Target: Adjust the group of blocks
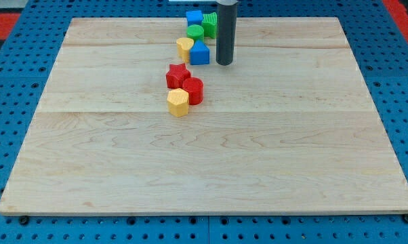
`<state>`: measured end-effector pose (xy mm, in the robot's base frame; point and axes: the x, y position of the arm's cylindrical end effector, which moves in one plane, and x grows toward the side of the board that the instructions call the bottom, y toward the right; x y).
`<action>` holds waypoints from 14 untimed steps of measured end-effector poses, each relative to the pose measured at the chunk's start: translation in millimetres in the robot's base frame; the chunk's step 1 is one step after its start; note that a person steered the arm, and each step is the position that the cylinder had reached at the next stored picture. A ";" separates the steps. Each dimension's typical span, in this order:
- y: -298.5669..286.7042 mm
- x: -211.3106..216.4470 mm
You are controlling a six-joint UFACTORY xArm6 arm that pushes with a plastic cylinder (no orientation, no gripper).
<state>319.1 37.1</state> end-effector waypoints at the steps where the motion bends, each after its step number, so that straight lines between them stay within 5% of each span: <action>1: -1.6 -2.9; 4: -55.6 -42.9; 7: -66.4 -55.0; 11: -156.8 -55.6; 14: -107.6 -19.6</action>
<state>299.5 -70.5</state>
